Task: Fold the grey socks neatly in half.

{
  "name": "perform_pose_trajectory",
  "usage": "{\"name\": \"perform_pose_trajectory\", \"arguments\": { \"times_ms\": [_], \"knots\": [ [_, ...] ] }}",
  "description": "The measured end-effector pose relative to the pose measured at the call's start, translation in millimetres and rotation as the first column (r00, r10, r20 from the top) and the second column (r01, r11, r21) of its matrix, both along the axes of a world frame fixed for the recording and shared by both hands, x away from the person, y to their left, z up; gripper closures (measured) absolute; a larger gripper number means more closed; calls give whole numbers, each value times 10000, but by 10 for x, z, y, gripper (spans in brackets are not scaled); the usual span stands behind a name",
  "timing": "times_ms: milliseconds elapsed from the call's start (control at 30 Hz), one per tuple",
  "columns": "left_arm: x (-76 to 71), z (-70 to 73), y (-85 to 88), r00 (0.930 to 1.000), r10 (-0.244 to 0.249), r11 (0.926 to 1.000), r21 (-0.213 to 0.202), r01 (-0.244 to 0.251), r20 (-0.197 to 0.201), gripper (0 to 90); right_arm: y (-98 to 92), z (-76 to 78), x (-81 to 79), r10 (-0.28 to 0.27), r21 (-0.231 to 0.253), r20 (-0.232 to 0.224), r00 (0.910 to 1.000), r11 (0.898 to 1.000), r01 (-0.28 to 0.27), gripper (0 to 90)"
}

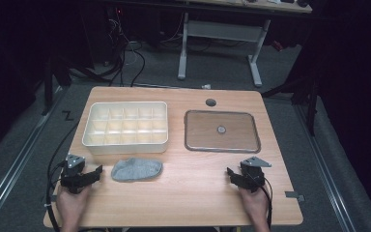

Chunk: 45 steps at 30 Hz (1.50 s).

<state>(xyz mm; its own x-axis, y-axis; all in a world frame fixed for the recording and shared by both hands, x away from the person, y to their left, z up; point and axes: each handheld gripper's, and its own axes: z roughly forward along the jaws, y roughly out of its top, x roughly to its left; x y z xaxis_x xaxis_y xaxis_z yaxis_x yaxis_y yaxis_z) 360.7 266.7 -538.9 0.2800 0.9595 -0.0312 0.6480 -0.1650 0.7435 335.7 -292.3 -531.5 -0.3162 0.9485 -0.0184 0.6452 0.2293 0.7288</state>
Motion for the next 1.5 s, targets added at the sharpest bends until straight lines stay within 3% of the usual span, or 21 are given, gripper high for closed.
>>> {"name": "perform_pose_trajectory", "arguments": {
  "times_ms": [700, 800, 1233, 1500],
  "knots": [
    [-5, 0, -12, 9999, -133, 9998, 112, 132, 38, 310, 2, -1, 1, 4, -15, 4, 10000, 10000, -4, 376],
    [-14, 4, 13, 9998, -160, 9995, -286, 162, 66, 343, 3, -1, 0, -12, -23, 1, 10000, 10000, 12, 374],
    [-57, 27, 15, 9992, -356, 9979, -538, 365, 177, 362, 4, -1, 0, -33, -18, -1, 10000, 10000, 33, 374],
    [-117, 109, 27, 9982, -572, 9888, -1367, 594, 202, 366, 4, -1, -1, -40, -16, -4, 10000, 10000, 40, 374]
  ]
}}
